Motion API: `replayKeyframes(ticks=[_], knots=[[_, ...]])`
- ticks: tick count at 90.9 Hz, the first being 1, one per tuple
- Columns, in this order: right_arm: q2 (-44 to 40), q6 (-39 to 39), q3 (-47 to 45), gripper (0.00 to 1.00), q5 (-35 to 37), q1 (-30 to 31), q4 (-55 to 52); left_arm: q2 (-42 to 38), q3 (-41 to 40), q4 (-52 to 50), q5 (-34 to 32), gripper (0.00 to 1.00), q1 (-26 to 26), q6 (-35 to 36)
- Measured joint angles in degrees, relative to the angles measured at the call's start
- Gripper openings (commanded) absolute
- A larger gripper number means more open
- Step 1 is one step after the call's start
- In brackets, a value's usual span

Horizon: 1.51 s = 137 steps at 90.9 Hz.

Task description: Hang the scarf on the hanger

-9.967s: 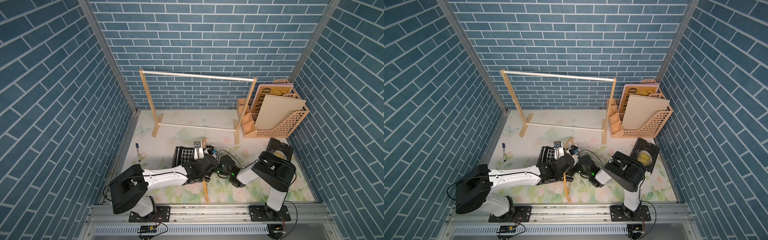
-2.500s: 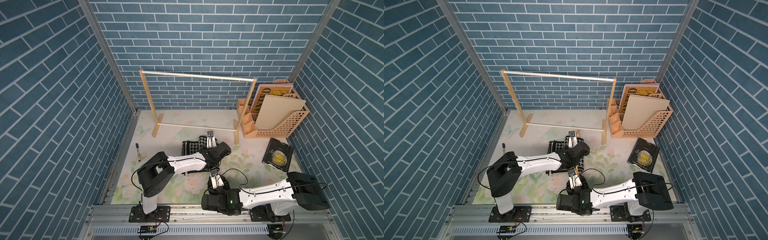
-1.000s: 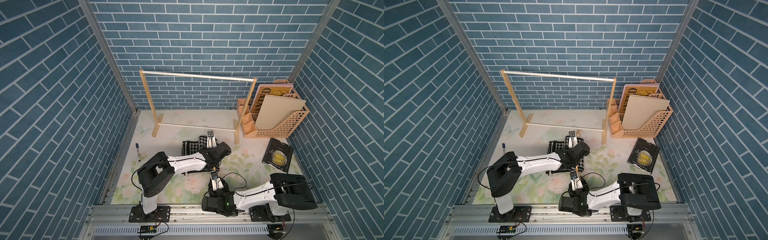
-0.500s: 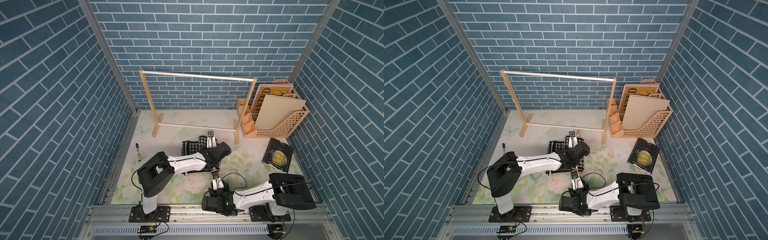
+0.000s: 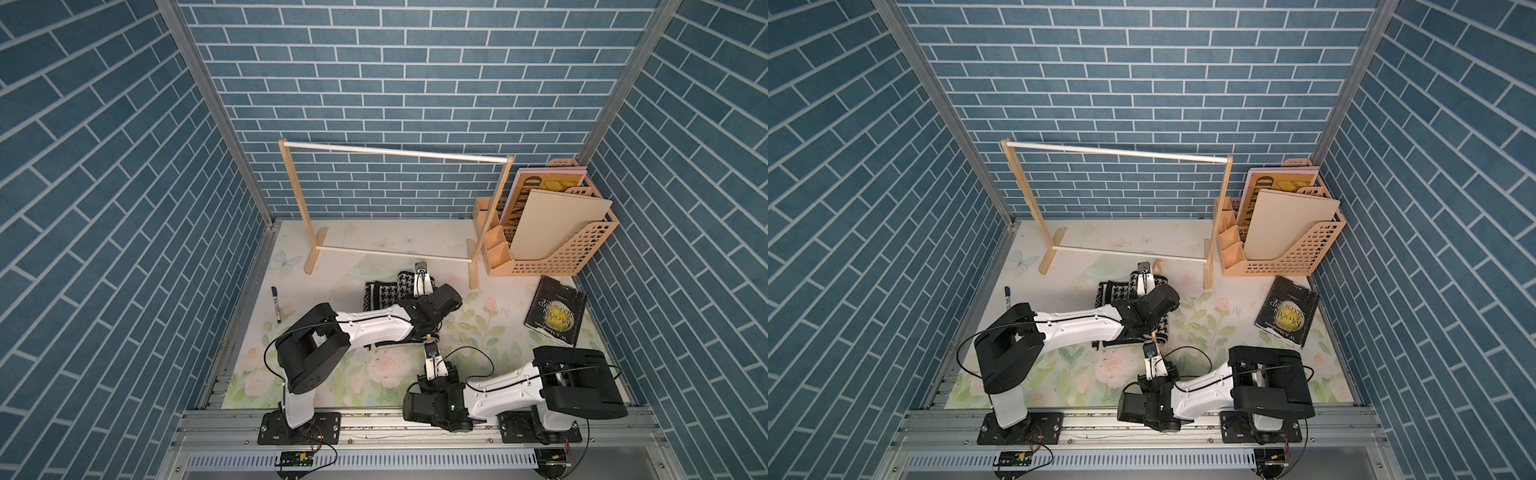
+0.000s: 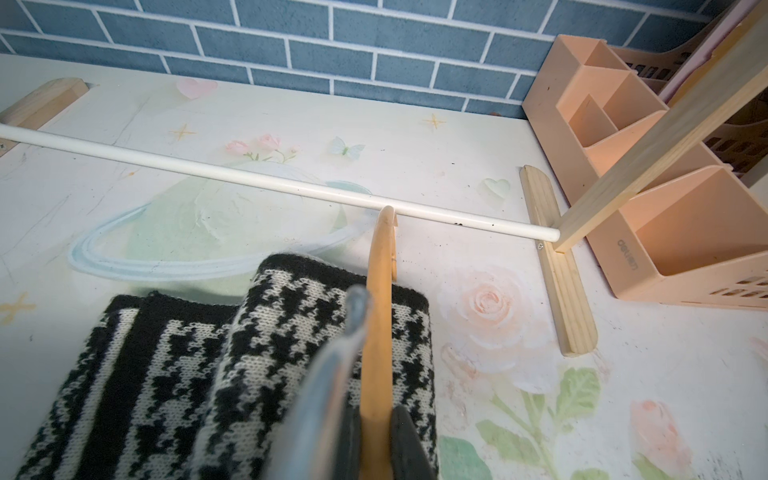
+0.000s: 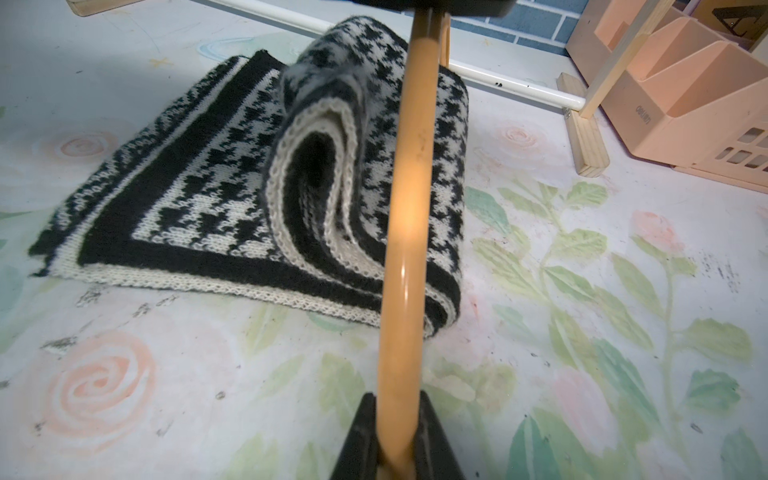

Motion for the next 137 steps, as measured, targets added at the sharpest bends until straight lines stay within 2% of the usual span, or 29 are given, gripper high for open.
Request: replayKeyframes(ticks=[3, 4, 5, 10, 14, 20, 22, 58, 84, 100, 125, 137], knots=[[0.07, 0.02, 0.11, 0.00, 0.04, 0.00, -0.15, 0.02, 0.00, 0.02, 0.00, 0.00, 0.02, 0.02], [0.11, 0.02, 0.13, 0.00, 0.04, 0.00, -0.15, 0.02, 0.00, 0.02, 0.00, 0.04, 0.02, 0.04], [0.13, 0.07, 0.17, 0.00, 0.04, 0.00, -0.22, 0.02, 0.00, 0.00, 0.00, 0.09, 0.02, 0.04], [0.26, 0.15, 0.42, 0.00, 0.04, 0.00, -0.42, 0.02, 0.00, -0.02, 0.02, 0.46, 0.04, 0.20], [0.44, 0.11, 0.46, 0.00, -0.11, -0.13, -0.50, 0.00, 0.00, -0.39, 0.42, 0.69, 0.04, 0.28], [0.74, -0.46, 0.52, 0.00, 0.15, -0.26, -0.63, 0.13, -0.13, -1.14, 2.38, 0.95, 0.00, 0.55], [0.79, -0.48, 0.52, 0.00, -0.04, -0.31, -0.70, 0.28, -0.26, -1.46, 2.75, 0.98, -0.07, 0.68], [1.11, -1.84, 0.61, 0.00, -0.04, -0.48, -1.14, -0.17, -0.48, -4.33, 8.70, 1.00, -0.33, 2.67], [1.11, -1.79, 0.61, 0.00, 0.24, -0.55, -0.81, -5.57, 2.25, -9.05, 17.25, 1.00, -0.35, 8.26], [1.11, -1.70, 0.61, 0.00, 0.37, -0.74, -0.61, -8.17, 3.93, -12.81, 20.20, 1.00, -0.33, 10.01], [1.11, -1.77, 0.61, 0.00, 0.26, -0.81, -0.33, -18.18, 3.37, -18.53, 20.72, 1.00, -0.09, 11.63], [1.11, -1.77, 0.50, 0.00, 0.17, -1.01, 0.09, -26.64, -1.86, -17.33, 20.68, 1.00, 2.40, 11.28]])
